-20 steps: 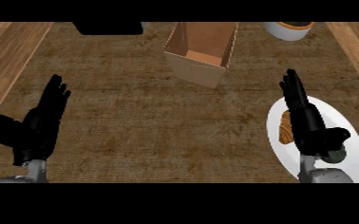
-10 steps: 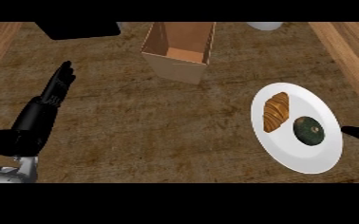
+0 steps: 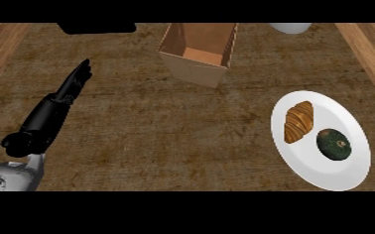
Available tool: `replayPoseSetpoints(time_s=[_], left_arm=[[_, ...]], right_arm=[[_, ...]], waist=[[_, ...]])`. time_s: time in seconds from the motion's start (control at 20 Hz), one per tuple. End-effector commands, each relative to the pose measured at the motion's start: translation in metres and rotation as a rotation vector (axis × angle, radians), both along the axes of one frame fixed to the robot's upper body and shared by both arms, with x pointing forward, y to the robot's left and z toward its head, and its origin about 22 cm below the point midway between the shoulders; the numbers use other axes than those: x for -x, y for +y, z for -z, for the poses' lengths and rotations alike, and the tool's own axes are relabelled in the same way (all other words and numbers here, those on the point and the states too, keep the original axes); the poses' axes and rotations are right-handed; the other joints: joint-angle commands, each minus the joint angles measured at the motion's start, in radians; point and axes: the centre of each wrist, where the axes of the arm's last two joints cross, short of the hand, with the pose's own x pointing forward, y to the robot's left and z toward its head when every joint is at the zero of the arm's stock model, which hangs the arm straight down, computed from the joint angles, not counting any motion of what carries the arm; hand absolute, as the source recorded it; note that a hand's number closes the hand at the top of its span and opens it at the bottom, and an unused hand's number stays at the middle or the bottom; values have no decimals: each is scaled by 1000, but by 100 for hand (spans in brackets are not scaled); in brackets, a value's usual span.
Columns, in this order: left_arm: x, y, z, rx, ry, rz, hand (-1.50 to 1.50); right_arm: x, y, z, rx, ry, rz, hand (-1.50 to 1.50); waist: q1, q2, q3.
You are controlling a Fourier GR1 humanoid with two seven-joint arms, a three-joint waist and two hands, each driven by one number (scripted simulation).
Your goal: Pick the squash from the plate and place it in the cardboard box
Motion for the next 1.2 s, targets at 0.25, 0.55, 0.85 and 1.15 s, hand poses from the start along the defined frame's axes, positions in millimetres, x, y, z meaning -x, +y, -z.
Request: replayPoseSetpoints(time_s=[0.25,0.55,0.85,1.15], left_arm=[[-10,-13,-8,-2,-6,50,0],[-10,-14,5,-11,-18,68,0],[-31,-9,4,-14,-21,65,0],[-33,-22,6,-1,-7,84,0]], right_arm=[[9,27,-35,373,364,1,-150],[-5,84,-46,527,524,20,-150],[-2,134,-31,554,618,85,-150],[-34,163,-29,541,692,132,-150]], waist=[[28,2,-3],[53,6,-3],[47,6,-1],[60,8,-1]])
